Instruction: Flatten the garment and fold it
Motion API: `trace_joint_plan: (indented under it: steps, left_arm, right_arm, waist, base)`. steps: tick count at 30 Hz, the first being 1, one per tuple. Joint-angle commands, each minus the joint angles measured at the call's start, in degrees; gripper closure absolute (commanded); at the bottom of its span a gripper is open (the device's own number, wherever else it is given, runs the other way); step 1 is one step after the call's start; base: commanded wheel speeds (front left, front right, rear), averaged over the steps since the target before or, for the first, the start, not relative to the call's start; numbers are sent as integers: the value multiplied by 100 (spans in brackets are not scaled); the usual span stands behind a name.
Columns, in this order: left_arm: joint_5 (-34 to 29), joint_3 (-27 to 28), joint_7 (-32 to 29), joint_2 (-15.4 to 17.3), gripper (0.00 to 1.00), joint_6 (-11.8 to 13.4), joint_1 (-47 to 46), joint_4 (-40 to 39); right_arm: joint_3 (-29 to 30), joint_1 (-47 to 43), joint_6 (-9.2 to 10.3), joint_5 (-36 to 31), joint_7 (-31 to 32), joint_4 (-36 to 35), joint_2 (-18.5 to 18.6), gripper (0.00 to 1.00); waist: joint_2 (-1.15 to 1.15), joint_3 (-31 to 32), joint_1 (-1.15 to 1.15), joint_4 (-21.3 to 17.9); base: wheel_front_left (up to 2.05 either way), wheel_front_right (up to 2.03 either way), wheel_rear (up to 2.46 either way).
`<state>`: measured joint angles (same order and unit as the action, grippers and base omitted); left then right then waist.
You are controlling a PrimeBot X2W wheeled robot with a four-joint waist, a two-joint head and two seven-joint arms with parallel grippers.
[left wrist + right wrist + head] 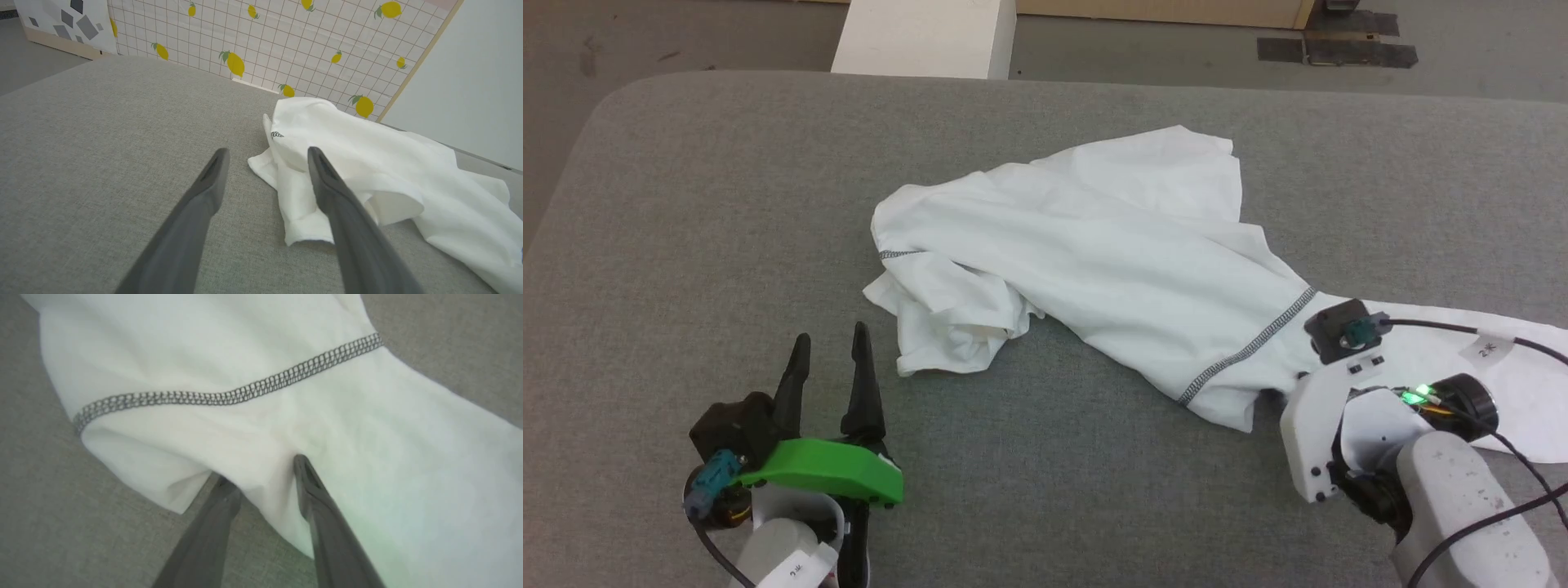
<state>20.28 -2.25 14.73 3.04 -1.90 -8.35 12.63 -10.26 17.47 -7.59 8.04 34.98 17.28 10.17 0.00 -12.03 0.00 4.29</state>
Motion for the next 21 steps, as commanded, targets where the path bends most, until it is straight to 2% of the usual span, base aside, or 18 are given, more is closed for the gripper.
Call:
trace_joint_plan:
  steps: [1,6,11,16,17,18,19,21]
  left_arm:
    - [44,-5,27,-14,0,13,-63,23]
    - [58,-28,27,-15,0,25,-75,38]
    - [37,-27,27,-14,0,28,-42,44]
    - [21,-83,27,-11,0,5,-54,94]
    - [19,-106,26,-11,0,-2,-65,110]
    - [19,-125,21,-11,0,-8,-75,122]
    - [15,-156,0,-9,0,-22,-87,133]
    - [9,-232,-65,-7,0,-61,-109,126]
  right_arm:
    - [70,38,10,92,-60,96,69,100]
    - [707,73,10,256,-107,2,367,100]
    - [1741,-19,10,17,130,-51,811,100]
    - [2656,-16,10,-297,192,46,764,100]
    - [2776,-29,10,-367,176,37,693,91]
    - [2848,-40,10,-384,161,18,626,58]
    - [2927,-35,10,-357,88,-37,540,0]
    - [3111,-3,10,-249,-211,-257,348,0]
  waist:
    - [0,7,0,-7]
    - [0,44,0,-22]
    - [0,89,0,-70]
    - [0,102,0,-92]
    - [0,109,0,-87]
    - [0,115,0,-82]
    - [0,123,0,-80]
    - [0,144,0,-79]
  base:
    - [0,0,0]
    - [0,0,0]
    - [0,0,0]
    - [0,0,0]
    - [0,0,0]
    - [0,0,0]
    - [0,0,0]
    - [0,0,0]
